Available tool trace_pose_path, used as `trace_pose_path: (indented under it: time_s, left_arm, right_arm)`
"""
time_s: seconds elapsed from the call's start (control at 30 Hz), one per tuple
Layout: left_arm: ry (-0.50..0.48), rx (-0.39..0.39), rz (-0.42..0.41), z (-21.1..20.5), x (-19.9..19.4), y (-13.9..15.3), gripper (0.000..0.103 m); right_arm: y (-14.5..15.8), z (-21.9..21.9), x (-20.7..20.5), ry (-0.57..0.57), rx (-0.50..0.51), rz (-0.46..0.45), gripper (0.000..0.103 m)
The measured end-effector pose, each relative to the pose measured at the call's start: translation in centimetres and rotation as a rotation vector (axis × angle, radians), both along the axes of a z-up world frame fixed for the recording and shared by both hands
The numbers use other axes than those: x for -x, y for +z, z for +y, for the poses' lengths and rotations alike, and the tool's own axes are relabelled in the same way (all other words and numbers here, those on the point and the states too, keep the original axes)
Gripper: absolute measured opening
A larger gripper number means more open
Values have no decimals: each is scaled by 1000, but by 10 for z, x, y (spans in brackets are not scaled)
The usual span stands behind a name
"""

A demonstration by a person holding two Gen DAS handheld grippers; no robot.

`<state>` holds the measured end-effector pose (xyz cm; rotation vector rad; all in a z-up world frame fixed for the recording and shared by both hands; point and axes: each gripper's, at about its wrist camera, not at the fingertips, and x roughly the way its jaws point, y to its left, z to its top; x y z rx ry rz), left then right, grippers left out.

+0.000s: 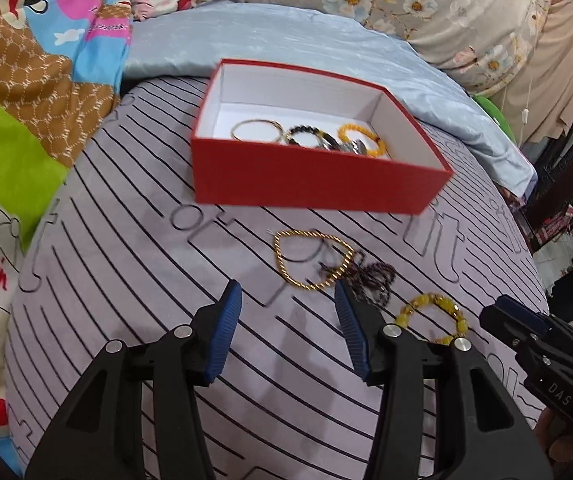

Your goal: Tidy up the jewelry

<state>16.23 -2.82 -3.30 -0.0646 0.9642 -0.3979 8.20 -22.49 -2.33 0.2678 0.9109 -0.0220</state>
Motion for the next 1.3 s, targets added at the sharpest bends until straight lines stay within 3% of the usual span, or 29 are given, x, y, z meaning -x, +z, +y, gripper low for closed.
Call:
trace_pose_path:
  time_s: [0.3, 0.4, 0.5, 0.7, 0.83, 1.3]
  left_arm:
    - [-67, -43, -8, -26, 1, -17, 46]
    - [-66, -63, 0, -29, -3, -24, 41]
    - [-62, -84, 0, -31, -6, -29, 29]
    - [-65, -91, -20, -33, -11, -32, 17]
    - [-93, -93, -35, -39, -13, -31, 1]
    - [-112, -32, -33, -29, -17, -20, 0]
  right_arm:
    - [-4, 5, 1, 8, -24, 9, 38]
    - [-3, 7, -3, 14, -40, 9, 38]
    - [-2, 10, -7, 20, -41, 8, 38]
    - [-5, 15, -17, 35, -45, 12, 38]
    - [-6, 19, -22, 42, -48, 15, 38]
    - [-10, 24, -30, 55, -59, 21, 38]
